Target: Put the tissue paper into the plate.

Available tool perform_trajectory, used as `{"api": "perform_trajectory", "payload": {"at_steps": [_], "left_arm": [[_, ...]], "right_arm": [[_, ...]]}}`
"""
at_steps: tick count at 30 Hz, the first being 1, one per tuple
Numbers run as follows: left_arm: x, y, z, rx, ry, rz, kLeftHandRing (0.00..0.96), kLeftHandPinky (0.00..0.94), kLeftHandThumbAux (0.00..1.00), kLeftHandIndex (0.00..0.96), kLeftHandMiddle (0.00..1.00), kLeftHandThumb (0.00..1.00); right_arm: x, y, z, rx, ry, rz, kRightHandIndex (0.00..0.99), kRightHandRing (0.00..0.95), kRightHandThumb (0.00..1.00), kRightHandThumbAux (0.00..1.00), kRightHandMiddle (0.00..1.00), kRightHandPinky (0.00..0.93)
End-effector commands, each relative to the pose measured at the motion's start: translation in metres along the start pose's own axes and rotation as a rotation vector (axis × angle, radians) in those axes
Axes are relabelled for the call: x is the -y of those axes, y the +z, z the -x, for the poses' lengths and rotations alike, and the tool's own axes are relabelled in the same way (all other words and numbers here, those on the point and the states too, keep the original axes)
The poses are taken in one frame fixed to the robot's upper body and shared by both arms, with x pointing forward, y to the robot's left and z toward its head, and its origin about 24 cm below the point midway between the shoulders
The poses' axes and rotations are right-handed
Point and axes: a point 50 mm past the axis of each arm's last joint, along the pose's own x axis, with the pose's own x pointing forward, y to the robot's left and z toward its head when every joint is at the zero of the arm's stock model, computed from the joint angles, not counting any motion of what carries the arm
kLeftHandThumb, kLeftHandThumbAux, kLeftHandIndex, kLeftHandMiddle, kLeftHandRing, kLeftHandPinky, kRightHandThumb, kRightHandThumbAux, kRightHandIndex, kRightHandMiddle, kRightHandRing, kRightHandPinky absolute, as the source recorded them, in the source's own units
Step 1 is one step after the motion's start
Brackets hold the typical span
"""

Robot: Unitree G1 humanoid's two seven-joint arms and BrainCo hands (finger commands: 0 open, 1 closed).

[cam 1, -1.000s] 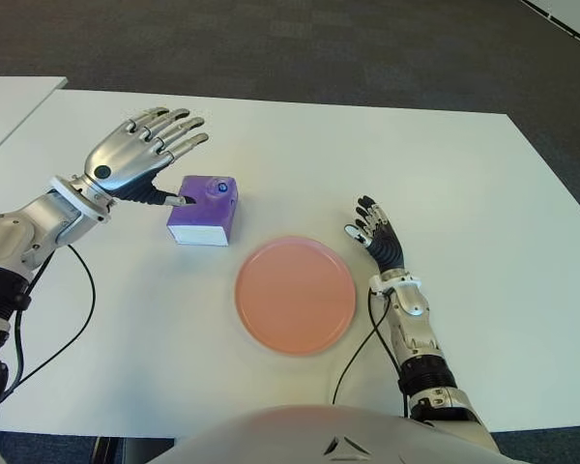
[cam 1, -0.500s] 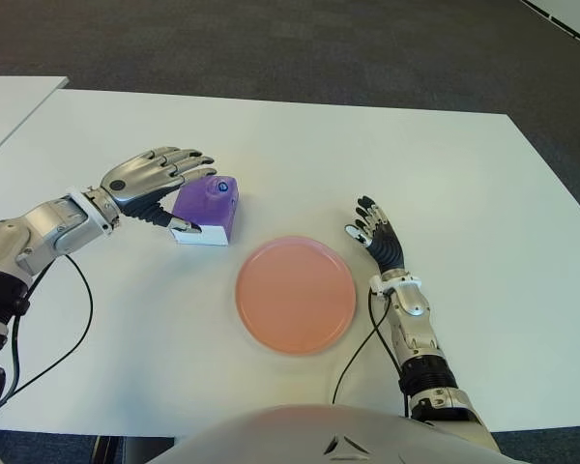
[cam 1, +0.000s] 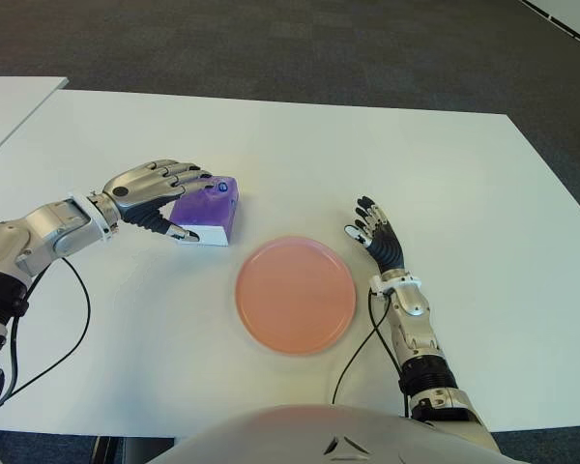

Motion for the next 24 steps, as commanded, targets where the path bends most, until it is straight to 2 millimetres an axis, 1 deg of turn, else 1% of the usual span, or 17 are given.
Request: {"api": "perform_trajectory", "payload": {"at_steps": [1,13,24], "left_arm": [[0.009,0.005,-0.005,0.024,-0.042,0.013,0.0,0.0,0.16,0.0,0.0,0.177],[0.01,0.008,-0.009,0.035,-0.029,-0.002,0.0,0.0,0.166,0.0,0.0,0.164],[0.0,0.005,-0.016,0.01,0.05,-0.022,0.0,0.0,0.175,0.0,0.0,0.141]], "right_arm": [[-0.003,-0.047,0.029,-0.251,-0.009,-0.033,0.0,0.0,0.015,0.637,0.035,0.0],[-0.003,-0.047,0.029,-0.25,-0.007,-0.029,0.001,0.003,0.013,0.64,0.04,0.0],[-0.005,-0.046,0.029,-0.246,-0.001,-0.046,0.0,0.002,0.003,0.652,0.035,0.0]]}}
